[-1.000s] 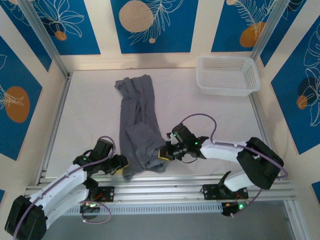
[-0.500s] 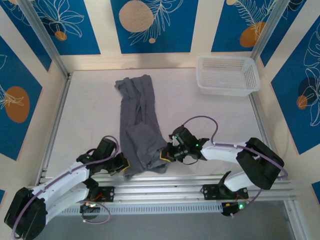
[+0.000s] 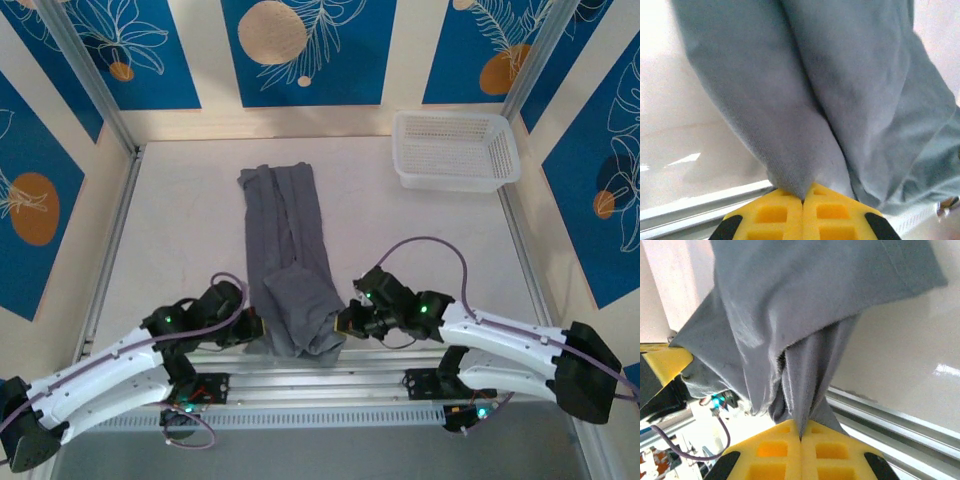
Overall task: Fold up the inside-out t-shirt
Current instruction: Fold the T-shirt at the top-center of the table.
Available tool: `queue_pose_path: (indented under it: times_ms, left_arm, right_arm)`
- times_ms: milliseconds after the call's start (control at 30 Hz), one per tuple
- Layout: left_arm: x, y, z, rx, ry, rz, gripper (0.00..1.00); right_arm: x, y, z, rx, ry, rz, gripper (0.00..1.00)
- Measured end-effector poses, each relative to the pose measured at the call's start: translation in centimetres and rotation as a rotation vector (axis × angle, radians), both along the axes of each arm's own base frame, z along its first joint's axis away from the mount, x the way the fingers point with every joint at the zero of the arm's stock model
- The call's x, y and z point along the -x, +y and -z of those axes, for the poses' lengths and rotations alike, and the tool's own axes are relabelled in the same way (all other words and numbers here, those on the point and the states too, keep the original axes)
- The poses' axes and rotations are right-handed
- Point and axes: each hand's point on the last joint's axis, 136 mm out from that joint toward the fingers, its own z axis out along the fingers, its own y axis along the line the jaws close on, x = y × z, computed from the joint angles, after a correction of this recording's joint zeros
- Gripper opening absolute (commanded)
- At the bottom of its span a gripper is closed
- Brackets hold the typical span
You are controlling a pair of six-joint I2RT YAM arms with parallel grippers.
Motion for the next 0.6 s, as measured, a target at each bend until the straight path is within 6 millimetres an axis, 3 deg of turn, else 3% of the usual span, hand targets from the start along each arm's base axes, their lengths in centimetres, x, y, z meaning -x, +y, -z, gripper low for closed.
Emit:
queue_pose_path:
  times_ms: [133, 267, 433, 533, 567, 600]
  left_arm:
    - [-3.9, -0.1, -4.5, -0.057, -0.108, -0.082, 0.0]
    - [-9.0, 1.5, -7.7, -0.081, -0.184, -0.221, 0.0]
    - [-16.1, 4.4, -9.5, -0.148, -0.228, -0.342, 0.0]
    - [-21.2, 5.6, -10.8, -0.171, -0.263, -0.392, 0.0]
    - [-23.0, 6.1, -11.1, -0.178, -0.271, -0.411, 0.0]
    - [-24.6, 6.6, -11.2, -0.184, -0.273, -0.427, 0.03]
  right_arm:
    - [-5.0, 0.4, -4.4, -0.024, -0.085, 0.055, 0.0]
    - [-10.9, 1.2, -7.8, -0.037, -0.165, 0.077, 0.0]
    - [-18.9, 3.6, -10.2, -0.033, -0.261, 0.047, 0.0]
    - [-23.8, 5.1, -10.5, -0.039, -0.302, 0.03, 0.0]
    - [-25.5, 5.4, -10.3, -0.036, -0.313, 0.031, 0.01]
    - [-27.0, 5.7, -10.0, -0.029, -0.321, 0.032, 0.09]
